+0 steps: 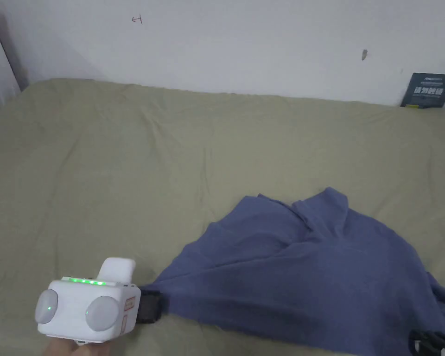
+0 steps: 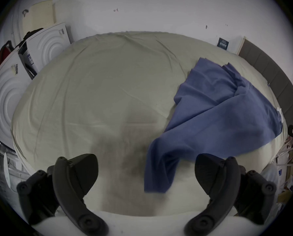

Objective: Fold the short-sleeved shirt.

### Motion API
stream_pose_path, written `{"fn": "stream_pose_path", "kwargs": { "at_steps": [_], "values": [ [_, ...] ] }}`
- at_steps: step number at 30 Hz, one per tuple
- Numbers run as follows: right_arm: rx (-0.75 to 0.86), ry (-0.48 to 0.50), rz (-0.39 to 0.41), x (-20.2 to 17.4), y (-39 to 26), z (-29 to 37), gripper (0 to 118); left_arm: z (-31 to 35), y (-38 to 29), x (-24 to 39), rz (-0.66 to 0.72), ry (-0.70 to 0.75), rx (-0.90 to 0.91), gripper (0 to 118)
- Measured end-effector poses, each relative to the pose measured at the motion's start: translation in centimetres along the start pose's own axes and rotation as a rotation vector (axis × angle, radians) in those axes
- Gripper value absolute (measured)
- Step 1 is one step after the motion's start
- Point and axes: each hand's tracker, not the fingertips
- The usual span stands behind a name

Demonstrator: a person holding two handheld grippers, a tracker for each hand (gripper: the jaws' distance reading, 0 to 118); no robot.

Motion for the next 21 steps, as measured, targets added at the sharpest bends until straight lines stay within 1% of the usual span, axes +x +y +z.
{"fn": "stream_pose_path", "kwargs": {
  "at_steps": [1,2,3,4,5,6,7,8,9,11,13,16,18,21],
  "values": [
    [-0.003,0.001,-0.002,0.0,0.0,-0.1,0,-0.1,0.0,0.1,-0.001,-0.003,0.005,74],
    [-0.008,0.005,-0.006,0.1,0.0,-0.2,0,-0.2,0.0,0.5,-0.015,-0.018,0.0,74],
    [-0.011,0.005,-0.008,0.2,0.0,-0.2,0,-0.3,0.0,1.0,-0.034,-0.003,-0.007,71],
    [-0.011,0.004,-0.009,0.3,0.0,-0.2,0,-0.2,0.1,1.0,-0.044,0.001,-0.01,59],
    [-0.012,0.003,-0.008,0.4,0.0,-0.3,0,0.1,0.2,0.7,-0.037,-0.003,-0.008,21],
    [-0.015,0.002,-0.003,0.5,0.1,-0.4,0,0.6,0.4,0.7,-0.015,-0.026,0.006,1],
    [-0.016,0.001,0.001,0.6,0.1,-0.4,0,1.0,0.5,0.8,0.003,-0.065,0.032,1],
    [-0.018,-0.002,0.004,0.8,0.2,-0.3,0,1.0,0.9,1.1,0.001,-0.093,0.095,1],
    [-0.019,-0.002,0.004,0.9,0.3,-0.3,0,0.7,1.0,1.8,-0.054,-0.039,-0.007,1],
    [-0.021,0.005,-0.004,1.5,0.6,-0.4,0,0.5,0.9,2.2,-0.07,-0.016,0.028,1],
    [-0.021,0.007,-0.006,2.1,1.1,-0.6,0,0.4,0.8,2.1,-0.068,-0.012,0.011,1],
    [-0.008,-0.03,0.036,3.4,2.7,-1.5,0,0.5,0.7,2.0,-0.051,-0.022,-0.008,1],
    [-0.007,-0.065,0.053,4.6,4.6,-3.0,0,0.5,0.8,1.9,-0.043,-0.025,-0.01,1],
    [-0.01,-0.083,0.053,6.7,8.7,-6.3,0,0.3,0.8,2.1,-0.052,-0.025,-0.02,1]
  ]
}}
